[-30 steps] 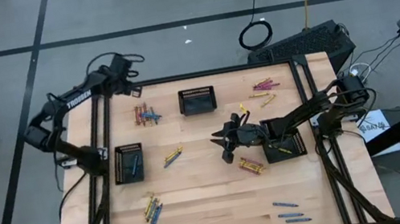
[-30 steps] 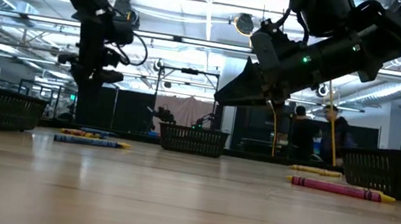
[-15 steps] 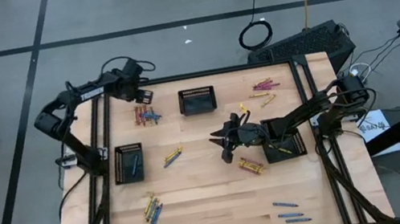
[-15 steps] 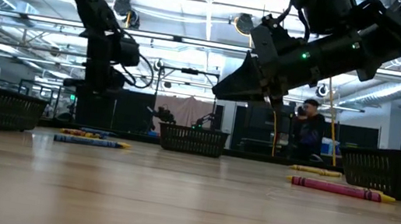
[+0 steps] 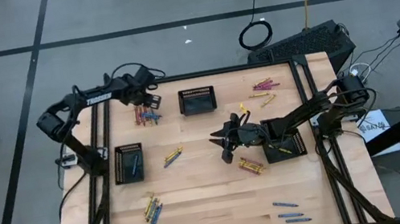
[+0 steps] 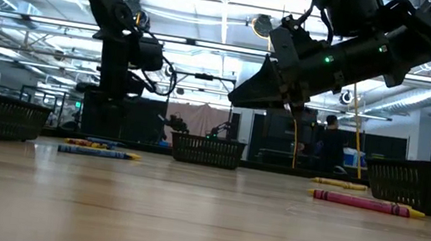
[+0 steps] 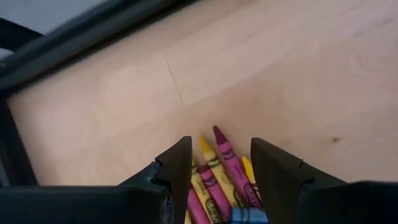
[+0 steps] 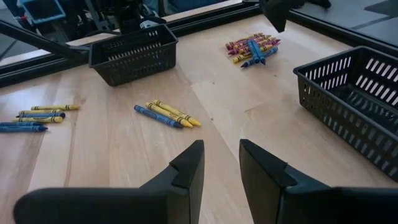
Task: Sort crayons
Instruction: Put the red crayon into the top black bin
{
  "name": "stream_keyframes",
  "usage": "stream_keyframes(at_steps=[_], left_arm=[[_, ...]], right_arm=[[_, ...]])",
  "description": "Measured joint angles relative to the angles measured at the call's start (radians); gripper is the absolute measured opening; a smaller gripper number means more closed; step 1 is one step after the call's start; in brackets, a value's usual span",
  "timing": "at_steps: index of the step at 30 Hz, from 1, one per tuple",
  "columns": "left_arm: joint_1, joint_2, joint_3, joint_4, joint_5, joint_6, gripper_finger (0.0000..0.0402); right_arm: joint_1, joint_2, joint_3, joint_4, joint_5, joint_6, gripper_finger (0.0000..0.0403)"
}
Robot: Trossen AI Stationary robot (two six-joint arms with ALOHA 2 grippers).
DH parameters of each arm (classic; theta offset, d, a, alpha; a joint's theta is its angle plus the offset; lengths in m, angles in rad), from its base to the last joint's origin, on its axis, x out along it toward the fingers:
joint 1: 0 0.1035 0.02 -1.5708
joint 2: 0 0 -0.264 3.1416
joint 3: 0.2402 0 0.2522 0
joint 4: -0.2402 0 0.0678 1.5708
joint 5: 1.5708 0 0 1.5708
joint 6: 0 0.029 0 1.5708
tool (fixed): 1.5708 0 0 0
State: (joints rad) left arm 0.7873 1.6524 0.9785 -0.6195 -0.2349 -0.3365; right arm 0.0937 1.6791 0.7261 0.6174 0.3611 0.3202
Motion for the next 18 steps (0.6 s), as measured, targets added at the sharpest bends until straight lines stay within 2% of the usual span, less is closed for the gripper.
stream_keyframes(at_steps=[6, 13, 18], left_arm=[[-0.004, 0.000, -0.045, 0.043, 0.001, -0.047, 0.0157], [-0.004, 0.002, -0.047, 0.118, 0.011, -0.078, 0.0157], [-0.004, 0.032, -0.047, 0.113, 0.028, -0.096, 0.0157]], right_arm=[[0.000, 0.000, 0.000, 0.000, 0.000, 0.006, 0.0086], [0.000, 0.000, 0.000, 0.008, 0.000, 0.008, 0.0086], [0.000, 0.000, 0.000, 0.015, -0.001, 0.008, 0.0086]])
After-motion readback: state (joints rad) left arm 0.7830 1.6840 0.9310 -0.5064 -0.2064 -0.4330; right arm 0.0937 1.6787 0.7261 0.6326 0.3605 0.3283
